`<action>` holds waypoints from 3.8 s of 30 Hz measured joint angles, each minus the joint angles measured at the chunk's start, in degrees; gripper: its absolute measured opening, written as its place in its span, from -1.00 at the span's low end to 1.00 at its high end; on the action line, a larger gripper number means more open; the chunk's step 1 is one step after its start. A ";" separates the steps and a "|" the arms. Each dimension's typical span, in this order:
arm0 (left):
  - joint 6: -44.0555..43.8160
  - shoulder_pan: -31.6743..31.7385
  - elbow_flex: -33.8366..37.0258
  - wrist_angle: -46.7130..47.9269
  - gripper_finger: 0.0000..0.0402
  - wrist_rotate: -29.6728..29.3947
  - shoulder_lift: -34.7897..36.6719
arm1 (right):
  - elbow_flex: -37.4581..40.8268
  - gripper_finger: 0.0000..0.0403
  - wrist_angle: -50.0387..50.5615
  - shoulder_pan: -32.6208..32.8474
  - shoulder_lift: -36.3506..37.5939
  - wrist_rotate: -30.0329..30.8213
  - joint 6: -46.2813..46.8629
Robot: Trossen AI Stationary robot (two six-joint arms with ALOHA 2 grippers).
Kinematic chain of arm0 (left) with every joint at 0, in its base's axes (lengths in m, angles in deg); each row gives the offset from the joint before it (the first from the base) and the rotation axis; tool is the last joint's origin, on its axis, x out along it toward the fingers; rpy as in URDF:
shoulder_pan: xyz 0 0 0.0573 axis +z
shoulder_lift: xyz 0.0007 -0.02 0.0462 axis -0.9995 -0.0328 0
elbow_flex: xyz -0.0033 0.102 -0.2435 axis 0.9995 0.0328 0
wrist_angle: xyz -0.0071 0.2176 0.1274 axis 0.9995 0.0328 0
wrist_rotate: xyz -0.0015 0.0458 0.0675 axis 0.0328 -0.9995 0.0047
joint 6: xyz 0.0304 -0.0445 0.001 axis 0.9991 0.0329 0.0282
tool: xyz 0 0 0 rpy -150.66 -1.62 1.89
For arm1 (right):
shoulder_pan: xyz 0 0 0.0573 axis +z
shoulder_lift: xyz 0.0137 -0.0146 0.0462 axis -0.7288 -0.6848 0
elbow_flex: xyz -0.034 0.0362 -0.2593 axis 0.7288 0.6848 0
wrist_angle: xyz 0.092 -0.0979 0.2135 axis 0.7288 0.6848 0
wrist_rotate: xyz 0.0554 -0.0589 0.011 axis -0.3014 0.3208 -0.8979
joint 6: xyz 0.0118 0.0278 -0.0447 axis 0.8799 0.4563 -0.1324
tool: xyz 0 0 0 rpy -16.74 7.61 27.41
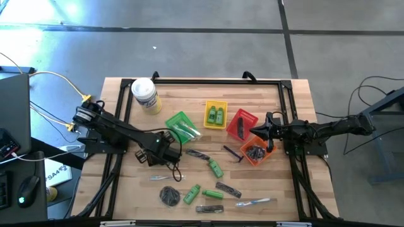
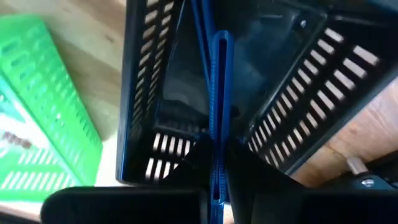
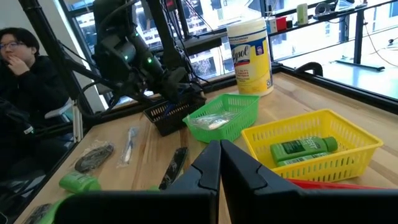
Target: Pick & Place Travel size toiletries
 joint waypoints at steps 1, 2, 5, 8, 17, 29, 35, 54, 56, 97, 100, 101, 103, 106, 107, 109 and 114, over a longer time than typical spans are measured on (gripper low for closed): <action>0.66 0.00 0.00 -0.62 -0.93 0.51 -0.38 | 0.00 -0.98 0.00 0.00 -0.01 -0.01 0.00; 1.03 0.00 0.00 -1.37 -0.93 1.21 -0.65 | 0.00 -0.98 -0.01 0.01 -0.02 0.00 0.00; 1.89 0.15 0.00 -2.59 -0.93 2.50 -1.70 | 0.00 -0.98 0.00 -0.01 -0.02 0.00 0.00; 2.11 0.15 0.00 -3.20 -0.93 5.47 -2.47 | 0.00 -0.98 0.06 0.01 -0.02 0.00 0.00; 0.80 0.15 0.04 -4.26 -0.93 8.44 -3.25 | 0.00 -0.98 -0.13 0.00 -0.02 -0.04 0.00; -1.98 0.17 0.04 -4.51 -0.72 8.51 -3.32 | 0.00 -0.98 -0.15 0.01 -0.02 -1.55 0.00; -6.58 0.20 0.02 -1.93 -0.31 5.23 -3.32 | 0.02 -0.98 -0.17 0.01 -0.02 -1.55 0.00; -26.31 0.26 12.22 -28.60 -0.76 -10.86 39.18 | 0.01 -0.98 -0.09 0.00 -0.02 -2.45 -0.44; -28.89 0.26 17.40 -42.69 -0.93 -10.08 44.24 | 0.01 -0.98 -0.15 0.00 -0.02 -2.82 -0.44; -21.24 22.67 58.06 -80.19 -1.00 8.58 78.35 | 0.02 -0.98 0.24 1.01 -0.02 -1.07 0.68; -21.44 22.67 60.43 -80.13 -1.00 8.59 81.12 | 0.00 -0.98 -0.20 1.00 -0.02 0.75 0.85; -21.63 22.67 60.88 -80.42 -1.00 8.59 81.87 | 0.00 -0.98 -0.46 1.01 -0.02 1.17 0.85; -21.67 22.67 61.20 -77.00 -1.00 8.15 82.98 | 0.00 -0.98 -0.66 0.97 0.00 1.70 0.83; -22.14 22.67 61.28 -72.98 -1.00 7.57 83.48 | 0.01 -0.98 -1.10 0.97 -0.02 1.70 0.36; -22.54 22.67 61.29 -72.66 -1.00 7.56 83.55 | 0.01 -0.98 -1.47 0.97 -0.01 1.68 -0.11; -23.35 22.67 61.31 -72.05 -1.00 7.02 83.67 | 0.01 -0.98 -1.90 0.97 -0.02 1.70 -0.76; -23.17 22.67 61.37 -71.25 -1.00 5.88 83.36 | 0.02 -0.98 -2.83 0.97 -0.01 1.68 -2.08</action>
